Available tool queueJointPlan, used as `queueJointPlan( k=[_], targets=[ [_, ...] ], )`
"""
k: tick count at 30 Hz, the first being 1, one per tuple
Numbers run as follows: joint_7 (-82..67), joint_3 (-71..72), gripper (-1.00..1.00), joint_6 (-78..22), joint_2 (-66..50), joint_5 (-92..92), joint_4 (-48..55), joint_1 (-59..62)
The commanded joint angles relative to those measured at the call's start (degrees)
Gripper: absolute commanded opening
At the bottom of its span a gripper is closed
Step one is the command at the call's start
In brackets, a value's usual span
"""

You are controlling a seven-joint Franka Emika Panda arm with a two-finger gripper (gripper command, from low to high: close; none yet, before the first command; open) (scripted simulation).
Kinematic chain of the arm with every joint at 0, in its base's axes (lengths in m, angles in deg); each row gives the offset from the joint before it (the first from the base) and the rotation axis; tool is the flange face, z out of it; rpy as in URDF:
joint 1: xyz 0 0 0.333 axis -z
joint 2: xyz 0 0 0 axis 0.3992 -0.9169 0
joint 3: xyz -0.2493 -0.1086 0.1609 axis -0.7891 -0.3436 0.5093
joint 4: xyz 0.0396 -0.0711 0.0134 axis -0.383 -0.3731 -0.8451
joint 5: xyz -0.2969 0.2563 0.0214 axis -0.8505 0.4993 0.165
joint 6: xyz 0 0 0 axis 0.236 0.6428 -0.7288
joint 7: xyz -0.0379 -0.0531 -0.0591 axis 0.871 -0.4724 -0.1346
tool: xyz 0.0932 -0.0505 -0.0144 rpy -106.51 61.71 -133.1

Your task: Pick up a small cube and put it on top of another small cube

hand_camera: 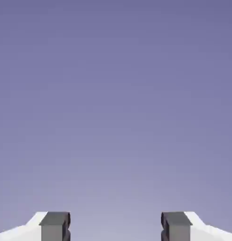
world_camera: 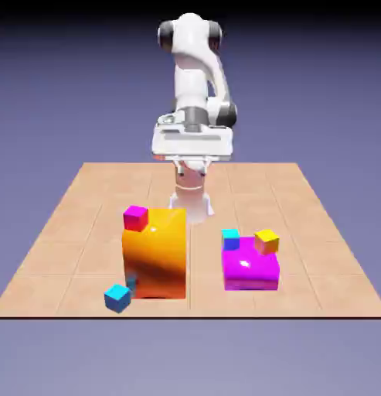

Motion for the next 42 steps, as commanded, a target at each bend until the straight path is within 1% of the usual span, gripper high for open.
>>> queueJointPlan(
  k=[1, 42],
  targets=[
    [-2.5, -0.4, 0.00, -1.5, -1.4, 0.3, 1.4, 0.2],
    [-104.7, -15.1, 0.00, -62.5, -57.6, 14.0, 60.4, 6.4]
  ],
)
